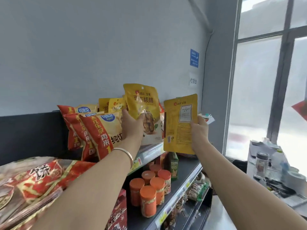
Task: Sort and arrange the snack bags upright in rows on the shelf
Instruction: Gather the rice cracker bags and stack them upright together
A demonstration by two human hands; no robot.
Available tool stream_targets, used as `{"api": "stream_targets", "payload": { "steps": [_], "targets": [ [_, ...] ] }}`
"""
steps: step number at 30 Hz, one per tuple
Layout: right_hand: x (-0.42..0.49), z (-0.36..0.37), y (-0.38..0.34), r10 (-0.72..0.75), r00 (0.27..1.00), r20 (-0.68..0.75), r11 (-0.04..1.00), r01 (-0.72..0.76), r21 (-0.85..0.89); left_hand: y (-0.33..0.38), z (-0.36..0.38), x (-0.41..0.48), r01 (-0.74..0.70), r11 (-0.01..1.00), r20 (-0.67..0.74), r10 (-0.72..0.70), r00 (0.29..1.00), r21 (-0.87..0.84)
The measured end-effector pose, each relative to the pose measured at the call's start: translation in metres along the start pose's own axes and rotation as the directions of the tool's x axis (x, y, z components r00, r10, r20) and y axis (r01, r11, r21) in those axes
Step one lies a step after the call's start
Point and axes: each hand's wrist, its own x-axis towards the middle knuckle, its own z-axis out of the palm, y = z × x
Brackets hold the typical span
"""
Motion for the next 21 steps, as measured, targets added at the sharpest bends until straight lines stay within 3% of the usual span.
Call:
{"api": "stream_targets", "payload": {
  "steps": [3, 7, 9, 12, 16, 21],
  "targets": [
    [0.033, 0.027, 0.002, -0.076, 0.996, -0.043, 0.996, 0.075, -0.041, -0.009, 0.026, 0.03, -0.008, 0.999, -0.051, 0.01, 0.999, 0.036],
    [0.069, 0.063, 0.011, -0.197, 0.98, -0.017, 0.968, 0.191, -0.162, -0.024, 0.052, 0.059, 0.009, 0.952, -0.169, 0.045, 0.985, 0.306],
    [0.081, 0.081, 0.021, -0.185, 0.982, 0.036, 0.967, 0.188, -0.174, -0.033, 0.065, 0.069, 0.021, 0.94, -0.17, 0.039, 0.985, 0.34],
    [0.096, 0.105, 0.036, -0.174, 0.978, 0.115, 0.959, 0.195, -0.206, -0.05, 0.074, 0.086, 0.061, 0.955, -0.22, 0.005, 0.976, 0.29],
    [0.116, 0.125, 0.051, -0.222, 0.954, 0.201, 0.951, 0.257, -0.171, -0.074, 0.074, 0.102, 0.155, 0.984, -0.315, -0.12, 0.941, 0.088],
    [0.141, 0.142, 0.058, -0.192, 0.916, 0.353, 0.967, 0.239, -0.093, -0.079, 0.083, 0.12, 0.174, 0.984, -0.5, -0.175, 0.848, -0.049]
  ]
}}
